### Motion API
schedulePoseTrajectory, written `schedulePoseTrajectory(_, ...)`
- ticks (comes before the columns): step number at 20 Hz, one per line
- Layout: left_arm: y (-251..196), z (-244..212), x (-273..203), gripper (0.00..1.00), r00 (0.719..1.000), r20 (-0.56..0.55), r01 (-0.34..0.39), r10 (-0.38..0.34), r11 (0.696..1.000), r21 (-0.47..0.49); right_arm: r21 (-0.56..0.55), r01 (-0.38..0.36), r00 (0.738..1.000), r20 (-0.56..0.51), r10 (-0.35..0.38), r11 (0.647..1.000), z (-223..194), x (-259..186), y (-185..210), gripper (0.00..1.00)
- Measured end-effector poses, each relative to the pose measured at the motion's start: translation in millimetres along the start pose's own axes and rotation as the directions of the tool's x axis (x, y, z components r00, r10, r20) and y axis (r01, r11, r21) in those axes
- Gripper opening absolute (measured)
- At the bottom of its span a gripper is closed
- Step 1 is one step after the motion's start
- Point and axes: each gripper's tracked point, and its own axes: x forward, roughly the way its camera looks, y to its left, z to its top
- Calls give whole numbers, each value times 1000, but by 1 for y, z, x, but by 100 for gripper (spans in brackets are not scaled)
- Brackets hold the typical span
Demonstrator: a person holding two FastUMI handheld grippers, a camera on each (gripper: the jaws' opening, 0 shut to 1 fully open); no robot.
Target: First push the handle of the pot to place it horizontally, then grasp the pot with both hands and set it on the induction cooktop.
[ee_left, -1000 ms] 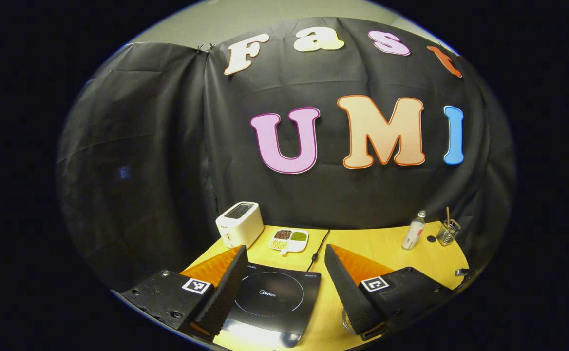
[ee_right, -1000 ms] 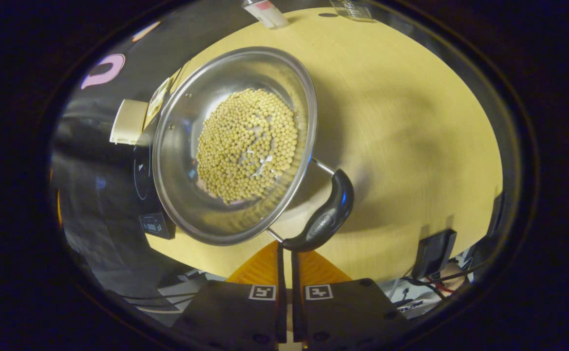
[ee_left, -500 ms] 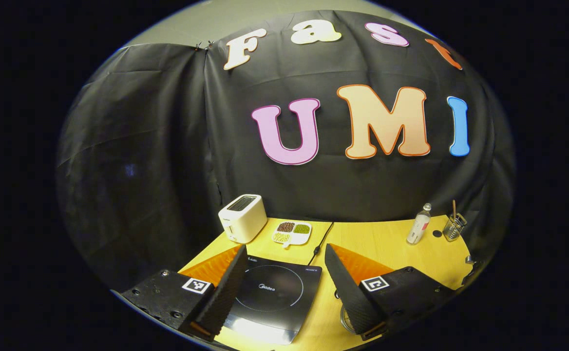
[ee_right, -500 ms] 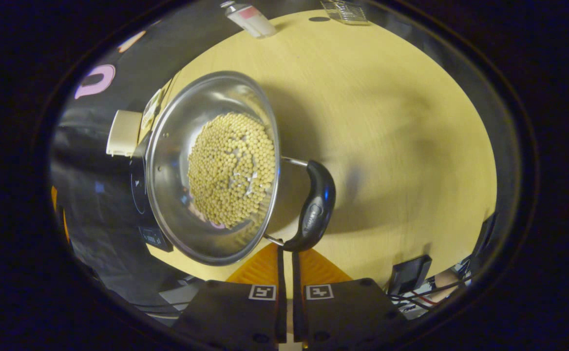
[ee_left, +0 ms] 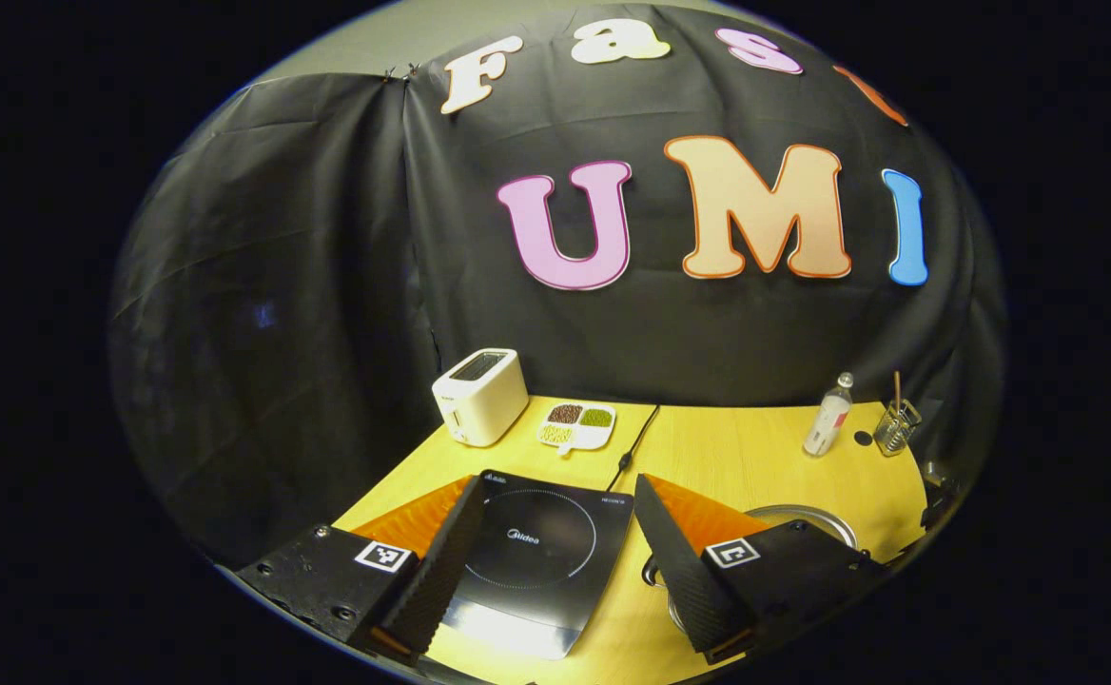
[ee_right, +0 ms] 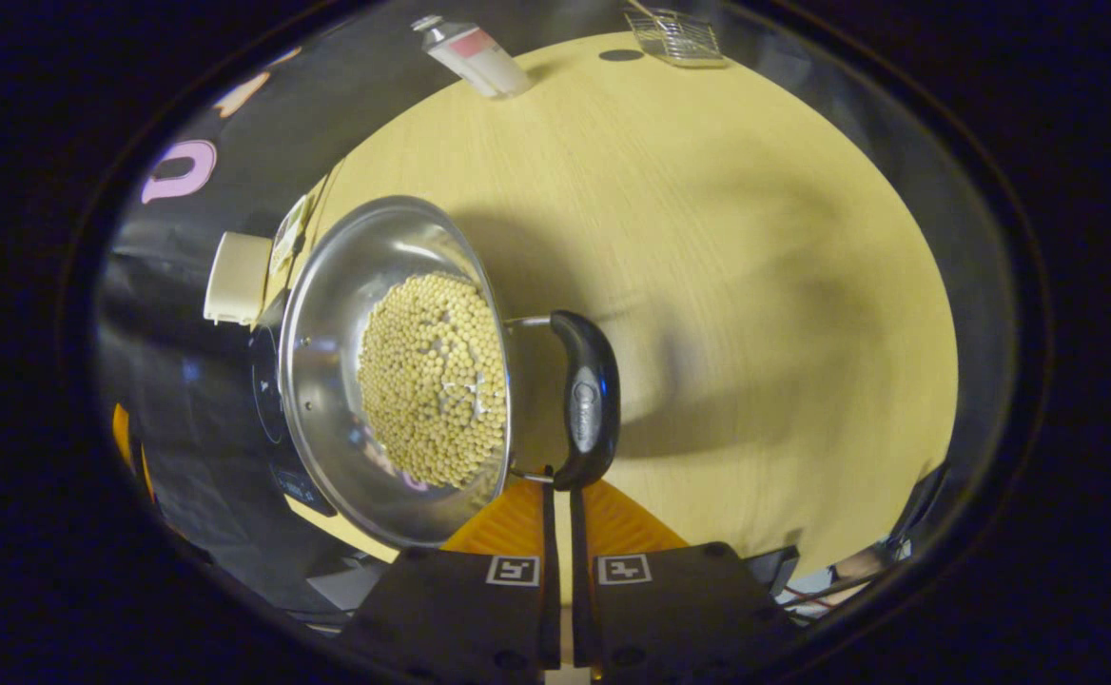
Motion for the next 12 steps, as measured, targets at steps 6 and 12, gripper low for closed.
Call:
schedulePoseTrajectory(6, -3, -22, -1, 96, 998, -61, -5, 6, 1000, 8, -2, -10, 1000, 11, 10, 1000, 13, -4, -6, 8)
schedulePoseTrajectory(12, -9, -28, 5, 97, 997, -81, 5, -4, 1000, 15, -22, -13, 1000, 26, 14, 1000, 18, -1, -6, 8)
